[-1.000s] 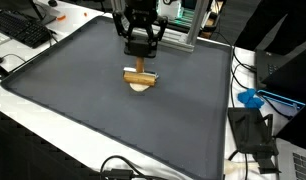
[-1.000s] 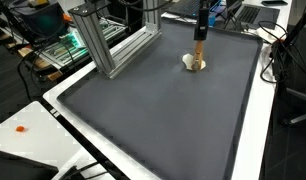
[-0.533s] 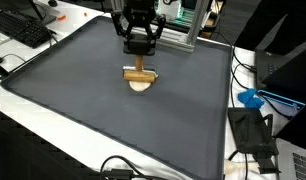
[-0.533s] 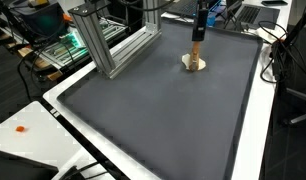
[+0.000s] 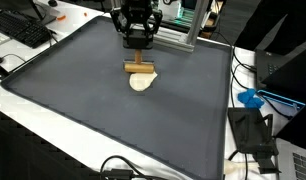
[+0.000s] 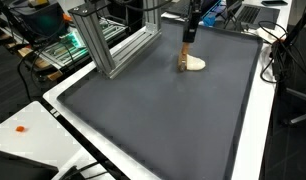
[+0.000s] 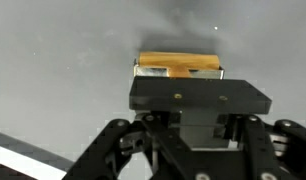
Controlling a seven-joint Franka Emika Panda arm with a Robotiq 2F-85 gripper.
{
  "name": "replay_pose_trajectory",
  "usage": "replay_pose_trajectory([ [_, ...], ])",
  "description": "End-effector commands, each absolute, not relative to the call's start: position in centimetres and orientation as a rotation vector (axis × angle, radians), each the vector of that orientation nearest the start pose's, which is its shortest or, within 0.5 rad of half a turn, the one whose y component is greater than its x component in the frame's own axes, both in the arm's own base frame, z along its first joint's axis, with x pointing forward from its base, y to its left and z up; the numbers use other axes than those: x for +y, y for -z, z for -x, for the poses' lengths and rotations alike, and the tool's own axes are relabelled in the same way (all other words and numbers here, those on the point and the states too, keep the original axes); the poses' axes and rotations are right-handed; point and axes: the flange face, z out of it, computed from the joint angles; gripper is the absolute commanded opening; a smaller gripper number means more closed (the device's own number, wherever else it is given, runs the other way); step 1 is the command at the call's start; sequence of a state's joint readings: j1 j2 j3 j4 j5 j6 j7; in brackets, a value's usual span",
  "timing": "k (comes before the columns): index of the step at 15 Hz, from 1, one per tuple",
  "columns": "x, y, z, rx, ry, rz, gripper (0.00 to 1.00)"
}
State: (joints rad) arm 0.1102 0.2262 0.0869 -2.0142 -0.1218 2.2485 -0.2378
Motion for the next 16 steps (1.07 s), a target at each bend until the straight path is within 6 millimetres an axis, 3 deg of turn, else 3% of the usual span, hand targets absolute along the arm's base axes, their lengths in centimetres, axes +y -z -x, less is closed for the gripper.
replay_pose_trajectory([
  [1, 10.3, -32.9, -57.5, -0.85, -0.061, 3.101, 0.34],
  [5, 11.7, -33.8, -57.6, -0.914, 0.003, 3.03, 0.34],
  [10, 13.0, -32.8, -57.3, -0.991, 0.028, 2.976, 0.34],
  [16, 14.4, -32.5, -57.4, -0.955, 0.13, 2.983, 0.34],
])
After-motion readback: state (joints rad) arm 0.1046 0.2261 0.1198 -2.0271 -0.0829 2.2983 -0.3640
